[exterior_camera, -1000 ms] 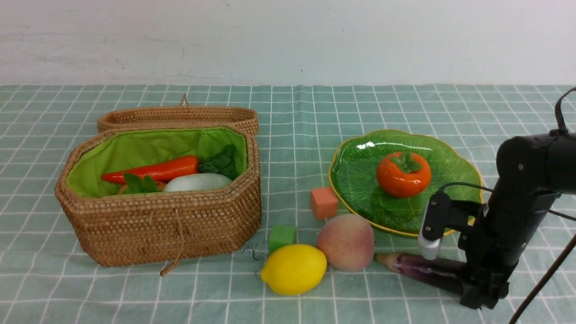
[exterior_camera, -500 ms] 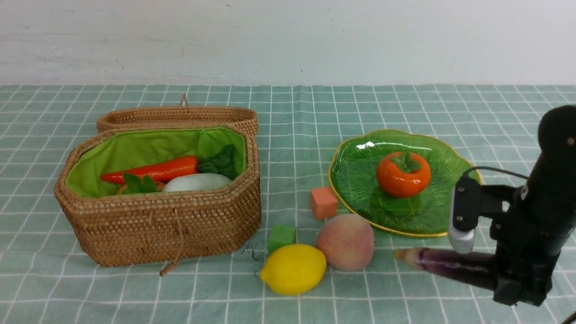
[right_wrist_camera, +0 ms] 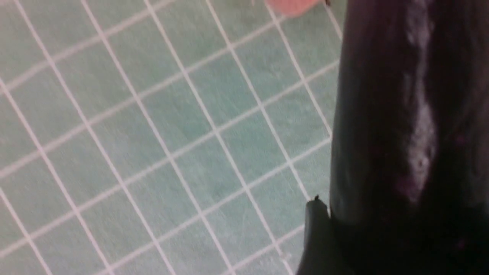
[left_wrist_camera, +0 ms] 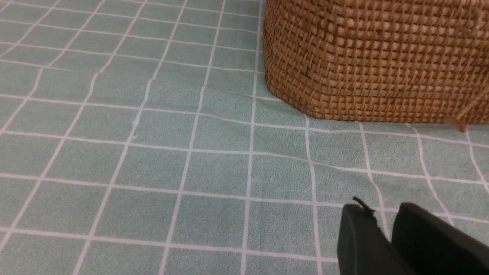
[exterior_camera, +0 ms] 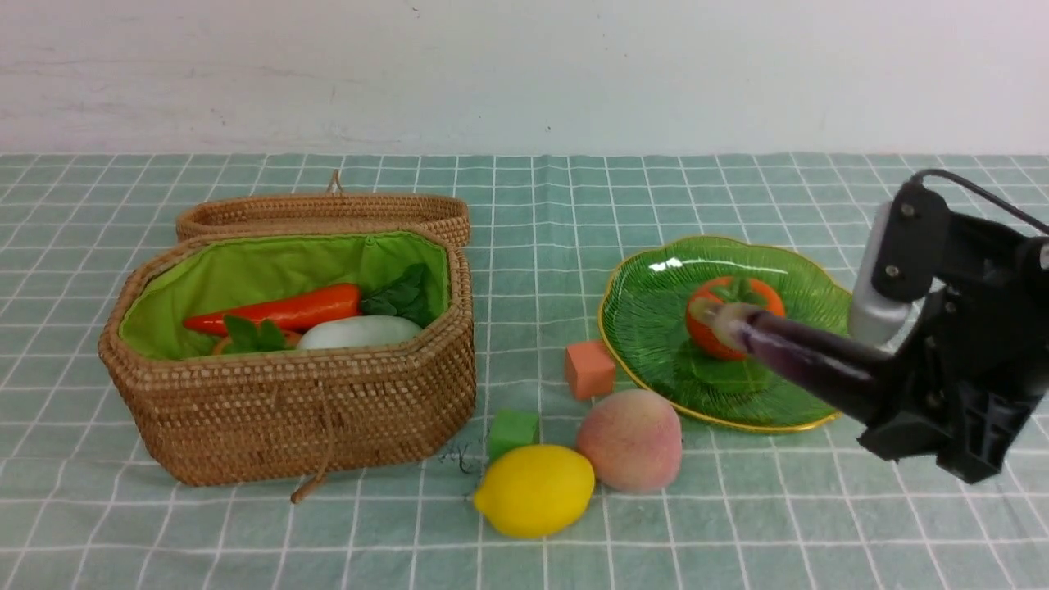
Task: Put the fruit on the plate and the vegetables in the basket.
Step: Grab an eggplant with your right arm and place it in the basket on the left.
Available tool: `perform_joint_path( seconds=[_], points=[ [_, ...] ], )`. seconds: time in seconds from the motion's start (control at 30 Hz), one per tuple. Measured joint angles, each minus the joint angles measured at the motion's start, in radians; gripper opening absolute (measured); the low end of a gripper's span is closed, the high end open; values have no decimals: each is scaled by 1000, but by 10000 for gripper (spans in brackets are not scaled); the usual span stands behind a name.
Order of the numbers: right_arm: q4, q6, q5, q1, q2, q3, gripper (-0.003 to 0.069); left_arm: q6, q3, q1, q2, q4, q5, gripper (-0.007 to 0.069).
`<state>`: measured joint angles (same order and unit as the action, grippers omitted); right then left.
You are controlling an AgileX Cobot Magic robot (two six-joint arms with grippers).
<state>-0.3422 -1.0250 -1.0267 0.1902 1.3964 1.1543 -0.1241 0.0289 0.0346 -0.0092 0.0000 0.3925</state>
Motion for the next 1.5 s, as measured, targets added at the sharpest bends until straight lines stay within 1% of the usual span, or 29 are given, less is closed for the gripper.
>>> perform_joint_path(
  seconds=[0.13,0.23,0.27,0.33,0.4,0.53,0.6,0.73,0.87,1.17,1.23,1.33,1.37,1.4,1.43,1.5],
  points=[
    [-39,3,-30,12,70,102,398,0,0,0,0,0,0,131],
    [-39,6,-33,71,175,242,398,0,0,0,0,0,0,131],
    [-39,6,-32,80,182,258,398,0,0,0,0,0,0,131],
    [-50,6,-19,134,267,351,398,0,0,0,0,0,0,131],
    [-89,21,0,188,354,470,398,0,0,0,0,0,0,132],
    [-176,49,53,249,505,659,398,0,0,0,0,0,0,134],
    [-224,46,88,277,583,775,398,0,0,0,0,0,0,137],
    [-284,20,173,332,706,915,398,0,0,0,0,0,0,143],
    [-305,11,296,387,793,955,398,-1,0,0,0,0,0,145],
    [-309,17,339,433,873,955,398,-1,0,0,0,0,0,149],
    [-315,49,348,436,874,955,433,-1,0,0,0,0,0,153],
    [-319,110,353,437,874,955,556,-1,0,0,0,0,0,155],
    [-319,114,353,437,874,955,573,-1,0,0,0,0,0,155],
    [-319,149,353,437,874,955,620,-1,0,0,0,0,0,157],
    [-319,174,351,437,874,955,649,-1,0,0,0,0,0,159],
    [-318,217,326,436,870,955,673,-1,0,0,0,0,0,162]
  ],
)
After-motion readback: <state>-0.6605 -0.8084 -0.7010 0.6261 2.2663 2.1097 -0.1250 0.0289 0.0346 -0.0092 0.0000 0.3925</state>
